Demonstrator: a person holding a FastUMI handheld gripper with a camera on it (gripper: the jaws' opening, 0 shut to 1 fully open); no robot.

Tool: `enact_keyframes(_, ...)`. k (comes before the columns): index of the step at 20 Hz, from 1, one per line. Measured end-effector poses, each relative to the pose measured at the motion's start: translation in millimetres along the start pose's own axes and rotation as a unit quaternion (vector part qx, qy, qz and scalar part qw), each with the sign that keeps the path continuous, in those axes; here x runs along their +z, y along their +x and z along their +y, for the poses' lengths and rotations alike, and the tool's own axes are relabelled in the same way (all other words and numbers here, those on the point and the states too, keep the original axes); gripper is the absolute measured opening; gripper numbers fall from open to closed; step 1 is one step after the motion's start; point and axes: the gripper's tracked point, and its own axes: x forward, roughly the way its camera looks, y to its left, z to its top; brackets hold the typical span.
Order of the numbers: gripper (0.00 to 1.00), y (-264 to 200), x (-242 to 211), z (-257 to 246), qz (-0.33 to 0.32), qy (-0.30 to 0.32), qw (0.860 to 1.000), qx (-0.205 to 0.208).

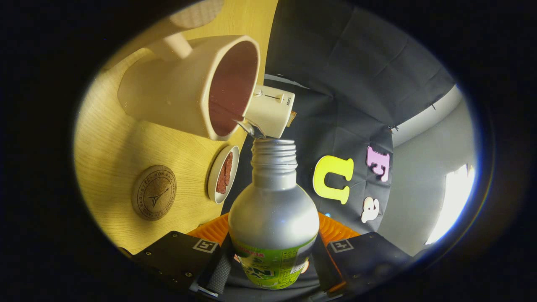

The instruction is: Take the bottle from table, then pour the juice into the cup, finally place the bottle on the coaster

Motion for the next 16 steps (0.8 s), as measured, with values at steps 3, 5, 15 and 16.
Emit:
enact_keyframes(3,0.81,-0.3,1.1,-0.2,-0.003,-0.007,1.0,-0.002)
enact_keyframes(5,0.81,-1.2,1.8,-0.3,-0.003,-0.01,1.0,-0.004)
enact_keyframes(15,0.81,-0.7,9.1,-1.4,-0.027,-0.053,0.998,-0.013)
enact_keyframes(16,0.81,0.0,9.9,-0.3,-0.03,-0.06,0.998,-0.014)
